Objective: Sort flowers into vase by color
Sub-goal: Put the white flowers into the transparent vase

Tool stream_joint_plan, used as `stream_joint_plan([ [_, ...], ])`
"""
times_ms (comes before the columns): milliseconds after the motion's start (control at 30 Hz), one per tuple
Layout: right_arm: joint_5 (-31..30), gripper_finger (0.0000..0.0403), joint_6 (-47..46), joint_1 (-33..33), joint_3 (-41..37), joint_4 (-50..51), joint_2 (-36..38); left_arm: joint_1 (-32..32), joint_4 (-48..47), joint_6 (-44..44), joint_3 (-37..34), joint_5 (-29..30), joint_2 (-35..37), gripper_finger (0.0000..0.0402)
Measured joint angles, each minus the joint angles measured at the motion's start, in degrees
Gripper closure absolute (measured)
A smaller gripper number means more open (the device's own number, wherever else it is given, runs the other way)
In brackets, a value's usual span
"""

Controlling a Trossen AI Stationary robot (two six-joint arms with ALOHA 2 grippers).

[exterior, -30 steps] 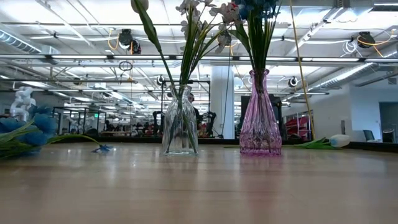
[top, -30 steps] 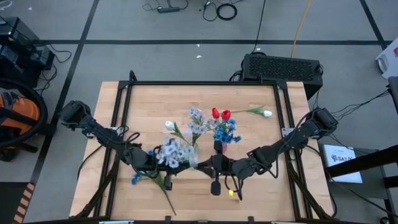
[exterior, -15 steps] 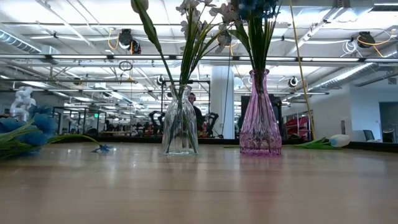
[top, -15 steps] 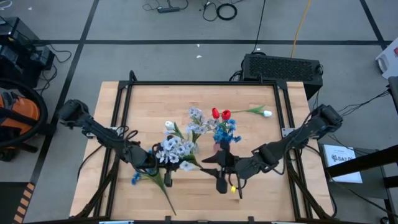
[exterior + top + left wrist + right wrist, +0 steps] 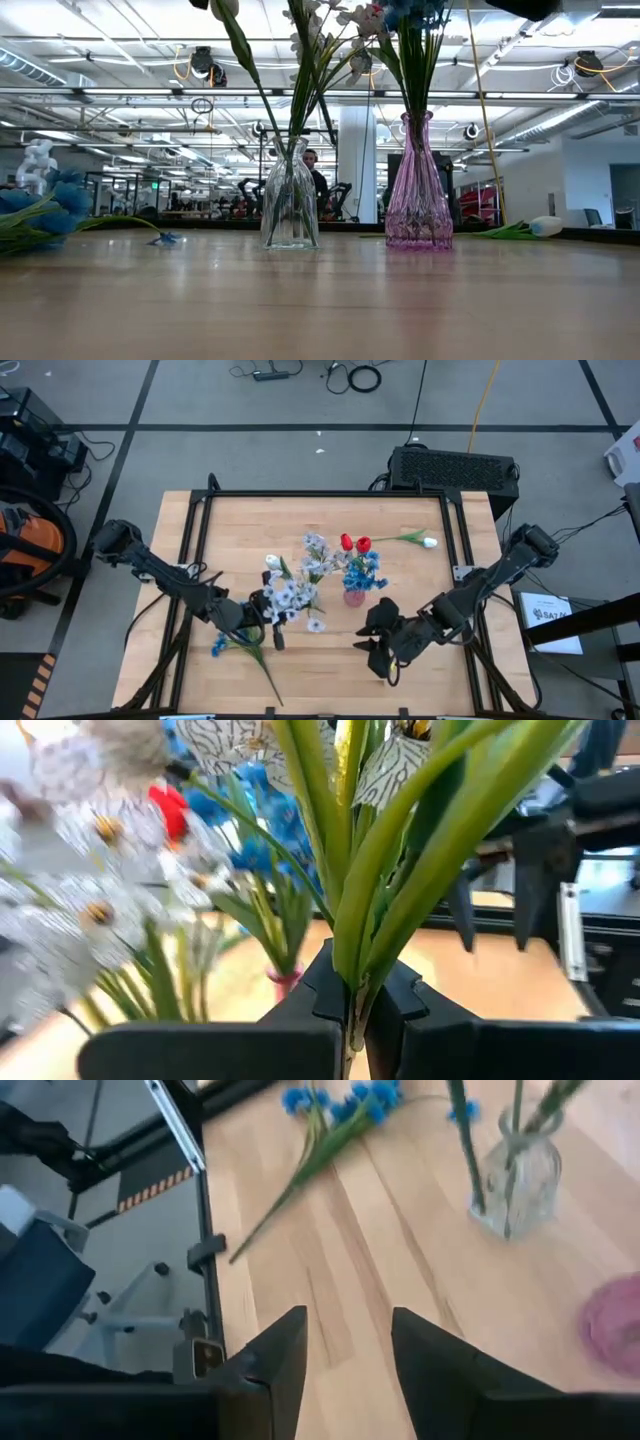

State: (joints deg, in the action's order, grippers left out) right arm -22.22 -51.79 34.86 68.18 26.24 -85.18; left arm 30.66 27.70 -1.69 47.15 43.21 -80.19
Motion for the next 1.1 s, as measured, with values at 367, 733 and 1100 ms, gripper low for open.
stream_joint_plan([
  [367, -0.6, 0.0273, -0.1, 1.6, 0.0, 0.1, -0.1, -2.2, -14.1, -2.1, 4.0, 2.1, 5.8, 0.0389],
  [733, -3.6, 0.0273, 0.6, 1.6, -0.1, 0.1, -0.1, -3.6, -20.4, -8.4, 4.0, 2.1, 7.2, 0.0389],
  [1100, -3.6, 0.0273, 0.6, 1.6, -0.1, 0.2, -0.1, -4.1, -20.6, -5.6, 4.1, 2.1, 9.6, 0.0389],
])
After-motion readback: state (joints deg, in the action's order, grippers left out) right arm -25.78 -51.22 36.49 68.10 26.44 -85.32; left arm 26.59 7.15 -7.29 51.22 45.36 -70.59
